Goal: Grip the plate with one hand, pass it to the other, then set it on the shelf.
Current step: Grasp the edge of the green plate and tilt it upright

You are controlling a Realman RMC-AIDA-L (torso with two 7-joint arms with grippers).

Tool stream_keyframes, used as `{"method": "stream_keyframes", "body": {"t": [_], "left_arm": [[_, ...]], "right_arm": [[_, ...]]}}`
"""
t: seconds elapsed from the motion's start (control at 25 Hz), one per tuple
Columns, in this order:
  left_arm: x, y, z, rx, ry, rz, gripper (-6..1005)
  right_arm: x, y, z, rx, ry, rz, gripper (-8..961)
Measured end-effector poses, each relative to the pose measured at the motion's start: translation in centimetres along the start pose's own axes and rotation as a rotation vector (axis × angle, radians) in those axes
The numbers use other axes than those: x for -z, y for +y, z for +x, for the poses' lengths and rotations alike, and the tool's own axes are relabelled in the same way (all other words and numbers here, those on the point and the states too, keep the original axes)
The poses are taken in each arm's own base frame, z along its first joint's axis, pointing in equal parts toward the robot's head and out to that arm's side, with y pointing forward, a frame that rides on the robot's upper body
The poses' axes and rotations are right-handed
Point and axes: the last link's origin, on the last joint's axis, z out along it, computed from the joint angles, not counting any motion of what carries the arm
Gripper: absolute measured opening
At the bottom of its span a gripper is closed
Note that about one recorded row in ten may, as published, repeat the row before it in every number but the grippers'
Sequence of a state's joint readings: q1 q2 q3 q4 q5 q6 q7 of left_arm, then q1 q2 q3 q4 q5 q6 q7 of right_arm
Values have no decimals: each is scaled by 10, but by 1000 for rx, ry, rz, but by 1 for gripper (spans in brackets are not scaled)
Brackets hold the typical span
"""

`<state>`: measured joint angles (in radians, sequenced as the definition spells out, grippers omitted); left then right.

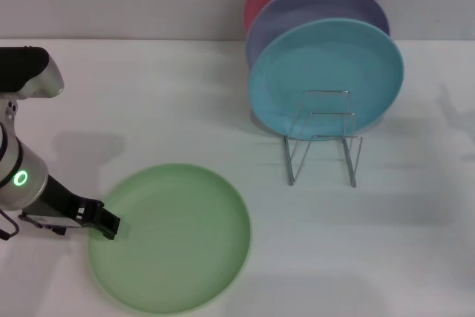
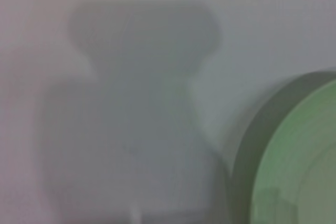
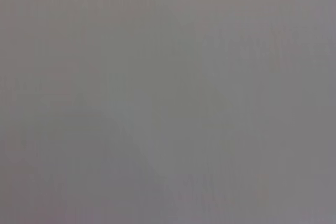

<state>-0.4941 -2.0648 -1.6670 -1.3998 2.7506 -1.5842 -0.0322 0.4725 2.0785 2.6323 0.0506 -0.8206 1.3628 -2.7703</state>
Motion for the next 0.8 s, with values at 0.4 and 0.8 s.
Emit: {"method": "stream_keyframes", "body": {"t": [0.4, 0.8], "left_arm": [[-7, 1, 0, -9, -34, 2, 646], [-7, 3, 2, -21, -35, 5, 446]], "right_arm": [[-1, 0, 0, 0, -1, -1, 780], [-1, 1, -1, 0, -3, -3, 779]]}}
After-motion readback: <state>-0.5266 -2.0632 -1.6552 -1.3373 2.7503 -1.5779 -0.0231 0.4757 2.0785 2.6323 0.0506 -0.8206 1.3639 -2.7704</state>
